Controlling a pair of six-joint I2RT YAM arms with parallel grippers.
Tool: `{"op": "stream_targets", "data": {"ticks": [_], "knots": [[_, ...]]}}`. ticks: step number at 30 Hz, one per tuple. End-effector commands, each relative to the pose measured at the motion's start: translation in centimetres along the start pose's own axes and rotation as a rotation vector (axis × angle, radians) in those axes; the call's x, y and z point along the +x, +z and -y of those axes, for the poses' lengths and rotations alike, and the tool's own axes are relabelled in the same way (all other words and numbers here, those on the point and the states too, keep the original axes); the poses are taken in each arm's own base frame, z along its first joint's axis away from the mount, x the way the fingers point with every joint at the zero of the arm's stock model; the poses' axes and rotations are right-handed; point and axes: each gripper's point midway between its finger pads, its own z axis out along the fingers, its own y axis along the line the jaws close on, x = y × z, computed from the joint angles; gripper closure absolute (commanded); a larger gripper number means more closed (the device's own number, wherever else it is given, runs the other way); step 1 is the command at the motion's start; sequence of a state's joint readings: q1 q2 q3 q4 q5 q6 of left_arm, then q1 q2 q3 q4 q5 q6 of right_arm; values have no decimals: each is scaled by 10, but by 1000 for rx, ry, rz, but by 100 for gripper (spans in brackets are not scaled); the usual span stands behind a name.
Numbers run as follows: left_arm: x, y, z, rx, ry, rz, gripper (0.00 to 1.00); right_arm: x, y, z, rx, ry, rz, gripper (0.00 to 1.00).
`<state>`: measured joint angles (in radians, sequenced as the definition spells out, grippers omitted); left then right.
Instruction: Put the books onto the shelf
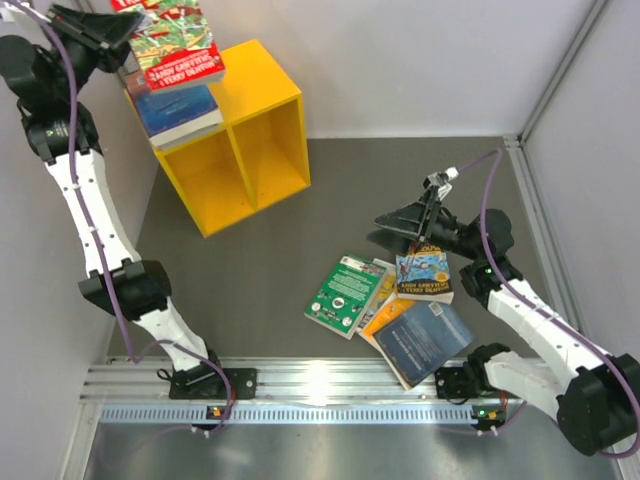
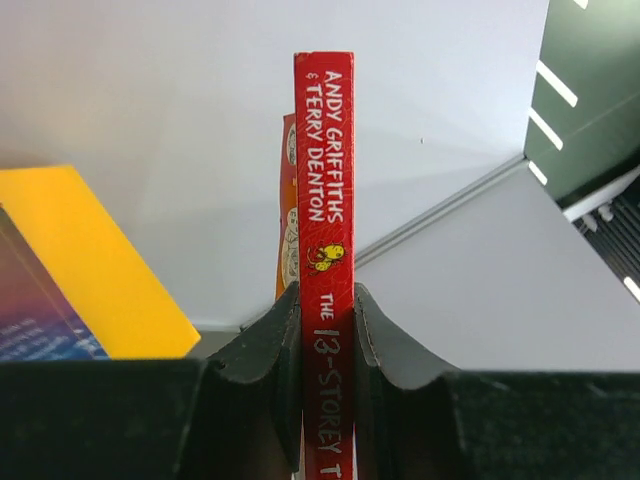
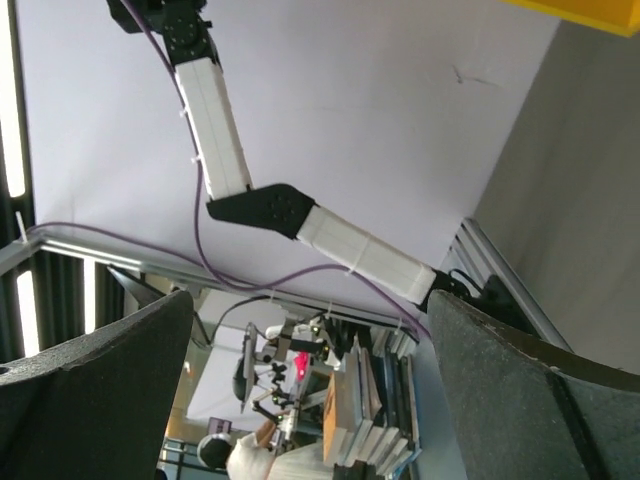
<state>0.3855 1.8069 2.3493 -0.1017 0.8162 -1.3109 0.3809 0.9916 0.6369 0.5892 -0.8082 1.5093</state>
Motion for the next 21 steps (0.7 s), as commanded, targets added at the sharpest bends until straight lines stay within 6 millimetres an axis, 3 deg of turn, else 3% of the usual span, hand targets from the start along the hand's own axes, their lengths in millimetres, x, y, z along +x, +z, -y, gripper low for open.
{"op": "stream_targets", "data": {"ticks": [1,3,6,7,13,21], "knots": [[-21,-19,51,143,39,33,100,6,-9,8,30,-48,-16,0],[-30,-26,30,62,43,66,100,6,-10,14,43,-41,-19,0],[-24,-30,-4,-17,-12,64,100,3,-11,21,63,-40,-23,0],[-18,-30,-31,-72,-81,47,100,2,-11,24,71,-39,-21,0],[-5,-37,-58,-159,-58,19,100,0,-10,36,94,-24,-34,0],[-7,-35,-86,-247,-20,-8,100,1,-11,44,107,1,-33,0]]}}
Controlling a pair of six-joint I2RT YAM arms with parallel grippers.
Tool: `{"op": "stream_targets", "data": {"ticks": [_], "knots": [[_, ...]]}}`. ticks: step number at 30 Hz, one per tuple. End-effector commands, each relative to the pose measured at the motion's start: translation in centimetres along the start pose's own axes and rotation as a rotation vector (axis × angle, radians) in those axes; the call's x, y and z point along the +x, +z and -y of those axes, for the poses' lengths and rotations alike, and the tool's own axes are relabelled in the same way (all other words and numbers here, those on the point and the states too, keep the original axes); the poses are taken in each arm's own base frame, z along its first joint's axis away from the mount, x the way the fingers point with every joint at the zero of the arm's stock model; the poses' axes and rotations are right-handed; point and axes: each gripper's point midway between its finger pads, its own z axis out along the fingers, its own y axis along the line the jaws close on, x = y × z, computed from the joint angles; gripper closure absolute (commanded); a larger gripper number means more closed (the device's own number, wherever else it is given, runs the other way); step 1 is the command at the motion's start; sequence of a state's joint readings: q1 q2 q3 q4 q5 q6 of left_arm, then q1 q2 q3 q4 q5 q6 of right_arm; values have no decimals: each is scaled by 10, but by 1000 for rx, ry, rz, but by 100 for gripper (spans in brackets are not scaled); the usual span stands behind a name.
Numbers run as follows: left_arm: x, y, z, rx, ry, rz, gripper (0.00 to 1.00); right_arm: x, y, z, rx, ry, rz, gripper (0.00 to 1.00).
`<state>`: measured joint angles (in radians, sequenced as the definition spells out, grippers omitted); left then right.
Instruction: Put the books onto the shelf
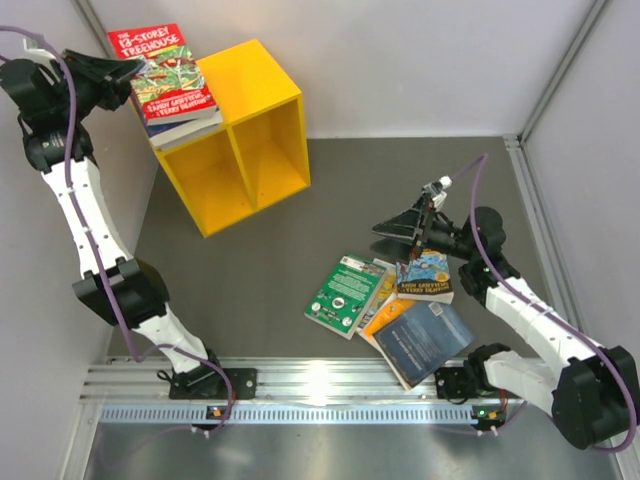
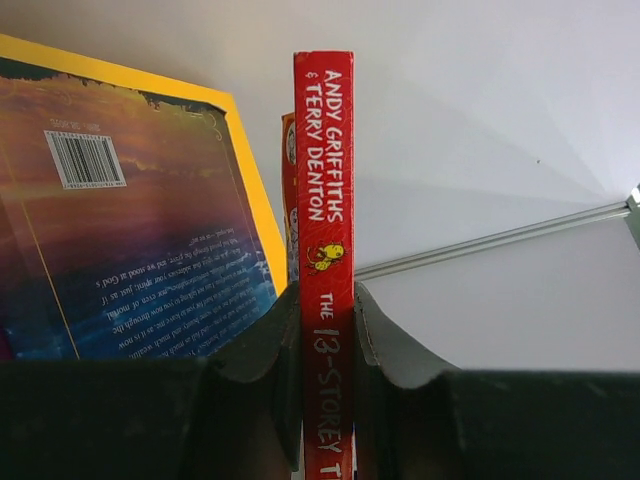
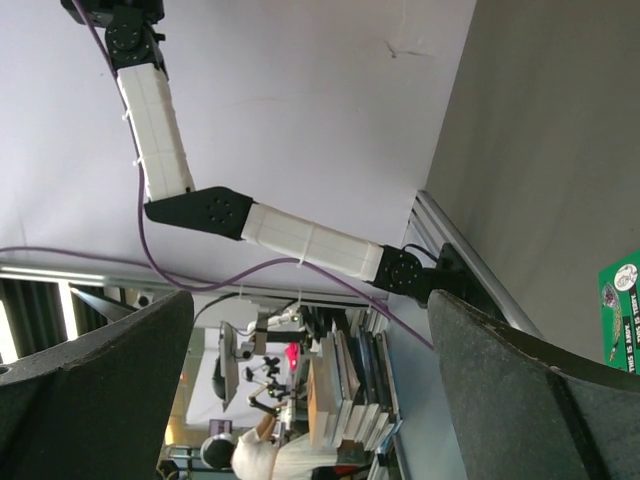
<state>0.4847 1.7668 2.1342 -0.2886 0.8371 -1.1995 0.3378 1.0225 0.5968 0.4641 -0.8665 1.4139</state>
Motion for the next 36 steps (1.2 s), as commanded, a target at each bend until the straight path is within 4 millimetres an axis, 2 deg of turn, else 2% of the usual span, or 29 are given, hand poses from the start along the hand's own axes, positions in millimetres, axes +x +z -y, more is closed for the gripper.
{"op": "stream_targets", "data": {"ticks": [1,2,5,10,12,15,16,17,21,22,23,25,27,29,33,35,36], "knots": [[-6,-5,19,16,129,19,100,-1,-3,-5,-24,-45,1,0],[-6,-5,16,0,162,18,100,0,-3,-4,-23,-44,-1,0],[-8,-5,-1,-63,170,29,91,2,-4,-2,-19,-41,0,0],[-11,0,-22,-105,152,43,90,5,-6,3,-11,-31,-3,0],[-12,2,-26,-110,146,42,89,4,-6,8,-2,-25,-1,0],[-17,4,-31,-120,151,59,82,5,-5,10,3,-18,-3,0],[-17,5,-32,-119,152,58,79,4,-5,10,3,-19,-2,0],[-19,7,-31,-110,158,63,71,4,-4,10,4,-18,-2,0],[-22,11,-36,-106,143,61,56,2,-3,11,5,-22,1,0],[-23,13,-36,-106,141,62,48,2,-3,11,5,-20,1,0],[-23,13,-37,-106,144,62,35,1,-2,12,7,-19,0,0],[-27,14,-36,-109,158,76,18,1,-2,12,6,-22,1,0],[-29,11,-31,-118,189,87,8,1,-2,14,9,-18,0,0],[-35,9,-33,-150,231,113,2,1,-2,14,9,-18,0,0],[-42,-3,-27,-207,311,165,1,2,-2,14,10,-16,-2,0],[-48,-10,-34,-273,355,200,1,2,-3,14,11,-16,-2,0],[-50,-16,-31,-293,380,221,1,3,-3,15,12,-15,-3,0]]}}
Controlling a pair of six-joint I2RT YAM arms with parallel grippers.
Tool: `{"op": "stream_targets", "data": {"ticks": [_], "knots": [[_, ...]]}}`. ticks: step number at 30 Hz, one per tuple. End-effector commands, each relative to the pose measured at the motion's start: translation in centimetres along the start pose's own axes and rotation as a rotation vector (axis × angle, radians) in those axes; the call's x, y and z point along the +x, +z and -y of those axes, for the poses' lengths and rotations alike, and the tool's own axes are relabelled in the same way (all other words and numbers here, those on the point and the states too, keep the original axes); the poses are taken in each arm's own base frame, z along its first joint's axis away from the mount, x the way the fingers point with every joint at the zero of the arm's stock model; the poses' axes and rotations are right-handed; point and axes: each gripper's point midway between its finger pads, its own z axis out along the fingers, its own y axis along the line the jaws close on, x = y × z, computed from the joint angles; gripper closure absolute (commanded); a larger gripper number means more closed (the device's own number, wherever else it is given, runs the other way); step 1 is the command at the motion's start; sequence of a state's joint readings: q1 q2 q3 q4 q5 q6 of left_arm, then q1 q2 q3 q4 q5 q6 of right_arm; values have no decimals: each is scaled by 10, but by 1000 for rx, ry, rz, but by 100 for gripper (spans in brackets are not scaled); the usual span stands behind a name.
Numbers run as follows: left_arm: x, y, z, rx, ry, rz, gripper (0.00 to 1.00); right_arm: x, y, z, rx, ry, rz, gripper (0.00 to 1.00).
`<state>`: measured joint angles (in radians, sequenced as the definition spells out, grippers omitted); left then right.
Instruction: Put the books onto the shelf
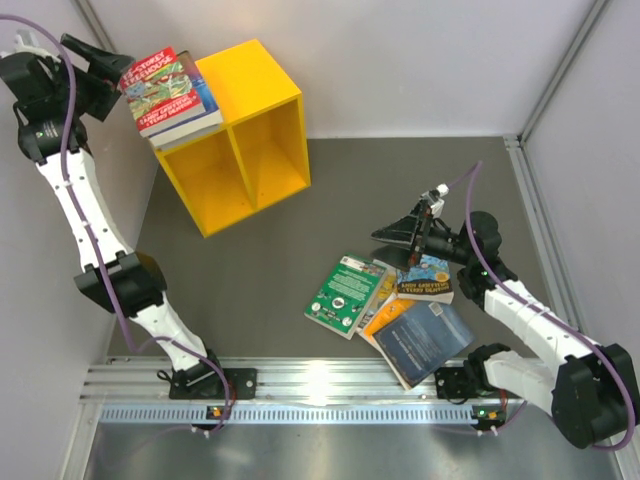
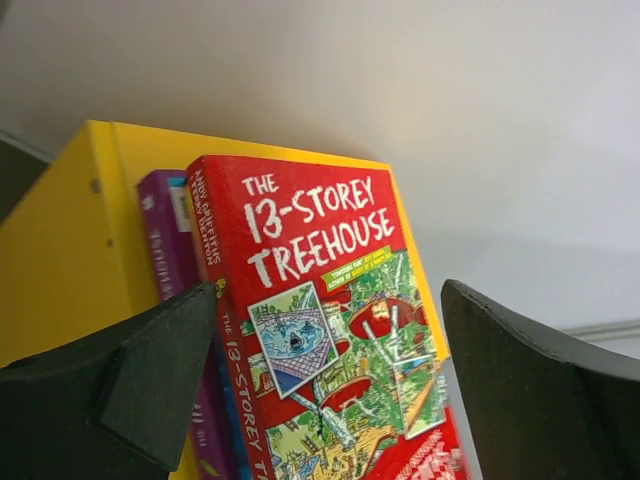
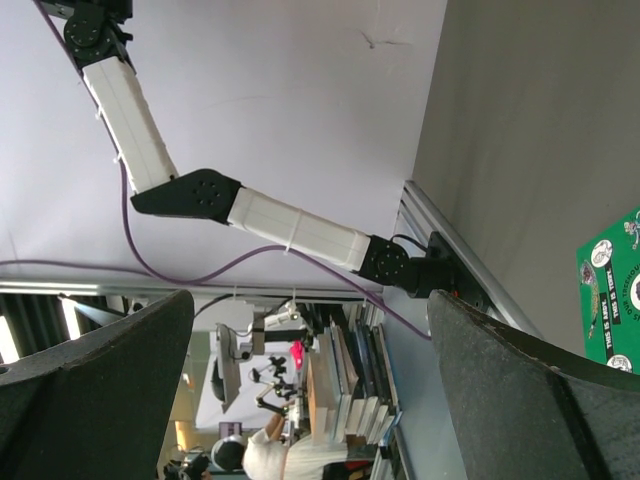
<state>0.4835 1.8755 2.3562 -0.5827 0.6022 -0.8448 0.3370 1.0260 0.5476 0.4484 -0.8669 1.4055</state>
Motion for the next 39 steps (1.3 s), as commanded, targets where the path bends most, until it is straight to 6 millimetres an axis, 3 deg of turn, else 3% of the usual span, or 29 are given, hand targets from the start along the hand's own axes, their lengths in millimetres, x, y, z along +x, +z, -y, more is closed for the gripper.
{"op": "stream_targets", "data": {"ticks": [1,5,8,13,16,17,19,20,22,23,28,31,35,39], "knots": [[-20,-26,5,-93,174,108,1,-3,-1,-7,-29,-55,3,0],[-33,-42,-7,-216,237,183,1,0,-1,-4,-25,-50,-5,0],[-43,-55,0,-247,252,237,1,1,-2,-3,-22,-46,-10,0],[-63,-102,49,-212,293,389,1,0,-2,-7,10,-92,-21,0],[-60,-135,78,-173,315,440,1,-4,-5,-4,102,-162,-17,0],[-54,-140,79,-170,311,432,1,-7,-6,1,145,-167,-2,0],[-45,-163,102,-124,332,442,1,-12,-10,4,221,-254,8,0],[-41,-167,106,-109,333,434,1,-11,-20,33,372,-183,17,0],[-27,-180,117,-83,336,415,1,-16,-34,58,545,-230,14,0],[-18,-181,123,-53,335,384,1,-14,-50,82,689,-195,16,0],[24,-203,141,34,295,294,1,-4,-75,136,905,-168,-75,0],[60,-207,126,27,273,212,1,11,-72,152,920,-134,-104,0],[84,-209,113,23,242,145,1,21,-62,169,910,-116,-126,0],[97,-213,113,34,234,105,1,23,-45,178,872,-107,-133,0]]}}
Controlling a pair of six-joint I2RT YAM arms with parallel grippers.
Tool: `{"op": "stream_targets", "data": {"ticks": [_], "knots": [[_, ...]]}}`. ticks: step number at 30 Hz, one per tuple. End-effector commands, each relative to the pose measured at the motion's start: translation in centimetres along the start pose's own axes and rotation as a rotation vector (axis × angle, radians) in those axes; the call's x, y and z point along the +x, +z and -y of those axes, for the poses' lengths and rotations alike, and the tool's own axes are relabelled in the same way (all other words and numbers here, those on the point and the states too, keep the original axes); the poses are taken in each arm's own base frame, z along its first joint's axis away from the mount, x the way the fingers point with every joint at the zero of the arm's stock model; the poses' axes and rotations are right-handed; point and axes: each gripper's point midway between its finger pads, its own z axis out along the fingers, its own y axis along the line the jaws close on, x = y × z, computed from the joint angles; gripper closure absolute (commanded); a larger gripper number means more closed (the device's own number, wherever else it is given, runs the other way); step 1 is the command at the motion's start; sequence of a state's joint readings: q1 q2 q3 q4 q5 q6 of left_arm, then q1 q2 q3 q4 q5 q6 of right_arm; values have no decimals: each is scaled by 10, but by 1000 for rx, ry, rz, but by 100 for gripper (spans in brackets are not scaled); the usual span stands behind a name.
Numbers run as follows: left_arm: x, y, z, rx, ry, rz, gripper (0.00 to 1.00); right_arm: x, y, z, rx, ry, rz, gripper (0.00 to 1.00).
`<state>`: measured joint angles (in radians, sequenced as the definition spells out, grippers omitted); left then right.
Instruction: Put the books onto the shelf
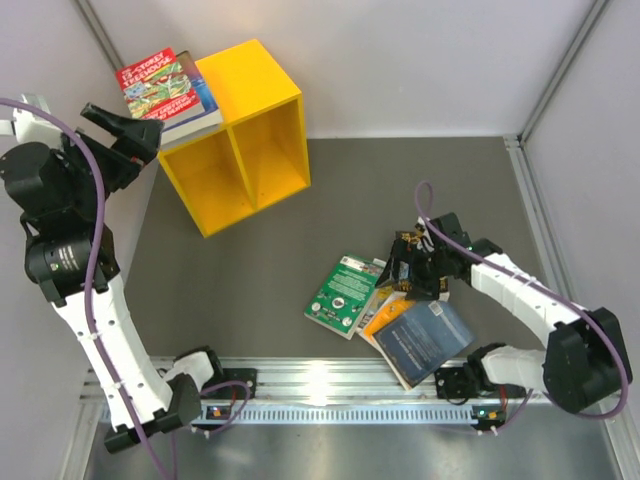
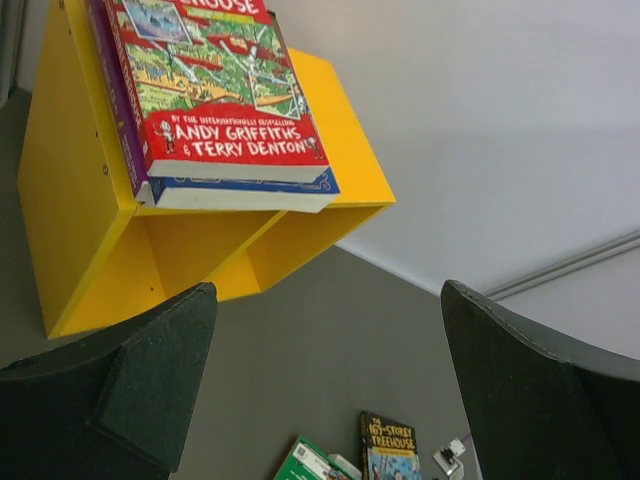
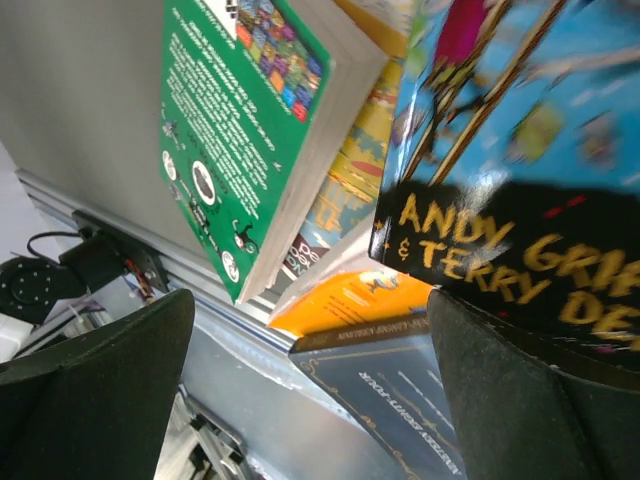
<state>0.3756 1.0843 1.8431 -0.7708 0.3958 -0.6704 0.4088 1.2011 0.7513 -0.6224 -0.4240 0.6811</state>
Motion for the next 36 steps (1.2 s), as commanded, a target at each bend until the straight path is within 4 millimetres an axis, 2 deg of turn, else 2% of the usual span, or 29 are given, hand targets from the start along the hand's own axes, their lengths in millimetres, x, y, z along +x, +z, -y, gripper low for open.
{"op": "stream_targets", "data": {"ticks": [1,7,9,11,13,14,17,18,19,21,22,23,26,27,29,30,33,36], "knots": [[5,-12,15,55,11,-17,1,-7,15,-11,-37,-32,20,0],[10,-16,18,60,25,-45,1,-18,13,-44,-100,-82,51,0],[12,-18,19,65,25,-49,1,-20,15,-42,-66,-86,56,0],[15,-18,19,65,26,-58,1,-24,15,-31,1,-87,74,0],[16,-19,21,71,31,-61,1,-23,7,-23,61,-106,74,0],[17,-19,21,73,30,-66,1,-25,2,-21,76,-112,93,0],[22,-19,20,76,32,-77,1,-39,-37,-23,86,-149,213,0],[23,-20,20,76,35,-77,1,-47,-60,-27,68,-157,288,0],[26,-20,18,72,30,-84,1,-58,-77,-9,107,-100,338,0],[30,-19,17,73,24,-96,1,-70,-101,8,123,-86,401,0],[34,-18,16,72,15,-108,1,-79,-113,29,148,-11,422,0],[36,-16,17,79,11,-118,1,-82,-116,40,169,-9,423,0],[40,-12,18,92,1,-133,1,-90,-111,62,255,40,402,0],[41,-11,18,92,0,-136,1,-89,-102,74,274,78,371,0],[40,-8,22,105,6,-142,1,-96,-101,101,287,194,380,0],[40,-8,24,113,12,-144,1,-92,-89,115,295,240,338,0],[42,-8,28,125,27,-157,1,-94,-72,138,273,328,284,0],[49,-9,26,118,22,-176,1,-102,-58,146,257,352,285,0]]}}
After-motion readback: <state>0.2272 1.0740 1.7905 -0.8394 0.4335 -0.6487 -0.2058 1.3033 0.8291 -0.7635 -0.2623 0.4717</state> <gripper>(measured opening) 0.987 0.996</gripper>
